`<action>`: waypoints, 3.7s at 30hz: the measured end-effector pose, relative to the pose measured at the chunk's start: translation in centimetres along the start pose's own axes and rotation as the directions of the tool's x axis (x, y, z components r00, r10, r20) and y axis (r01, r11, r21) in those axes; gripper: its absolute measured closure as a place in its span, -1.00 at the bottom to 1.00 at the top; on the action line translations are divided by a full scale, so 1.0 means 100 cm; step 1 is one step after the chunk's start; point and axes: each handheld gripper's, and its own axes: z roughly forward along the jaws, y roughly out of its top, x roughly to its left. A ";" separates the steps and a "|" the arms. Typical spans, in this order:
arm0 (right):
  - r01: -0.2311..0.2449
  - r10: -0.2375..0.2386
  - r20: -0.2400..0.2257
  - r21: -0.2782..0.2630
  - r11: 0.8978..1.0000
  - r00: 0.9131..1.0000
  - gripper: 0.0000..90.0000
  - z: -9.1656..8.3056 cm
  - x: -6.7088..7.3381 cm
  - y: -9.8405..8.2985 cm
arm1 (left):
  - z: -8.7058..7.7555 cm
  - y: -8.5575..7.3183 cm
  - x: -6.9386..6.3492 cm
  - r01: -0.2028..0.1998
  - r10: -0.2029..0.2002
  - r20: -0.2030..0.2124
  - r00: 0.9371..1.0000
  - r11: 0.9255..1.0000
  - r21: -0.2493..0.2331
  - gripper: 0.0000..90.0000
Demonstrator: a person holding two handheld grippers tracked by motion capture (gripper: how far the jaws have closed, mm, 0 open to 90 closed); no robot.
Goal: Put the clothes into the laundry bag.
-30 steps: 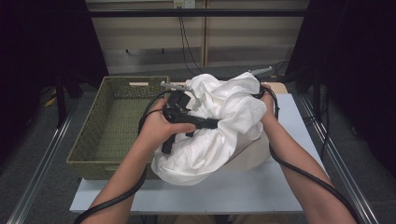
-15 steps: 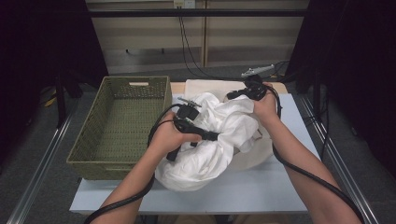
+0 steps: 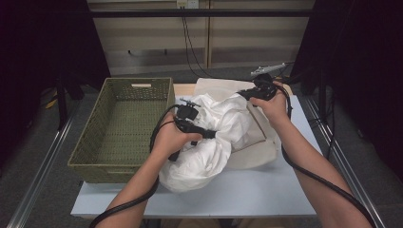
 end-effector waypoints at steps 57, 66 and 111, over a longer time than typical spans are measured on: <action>0.011 -0.011 -0.002 -0.027 1.000 1.000 0.96 -0.027 0.000 -0.001 | 0.045 -0.008 -0.013 -0.067 0.064 0.045 0.997 0.996 0.064 0.24; 0.013 -0.013 0.007 -0.014 1.000 1.000 0.96 -0.024 0.001 -0.004 | 0.037 -0.007 -0.016 -0.082 0.080 0.035 0.996 0.995 0.057 0.24; -0.014 0.013 -0.049 -0.026 1.000 0.999 0.96 -0.023 -0.003 -0.004 | 0.061 0.010 -0.028 -0.086 0.087 0.028 0.996 0.996 -0.032 0.26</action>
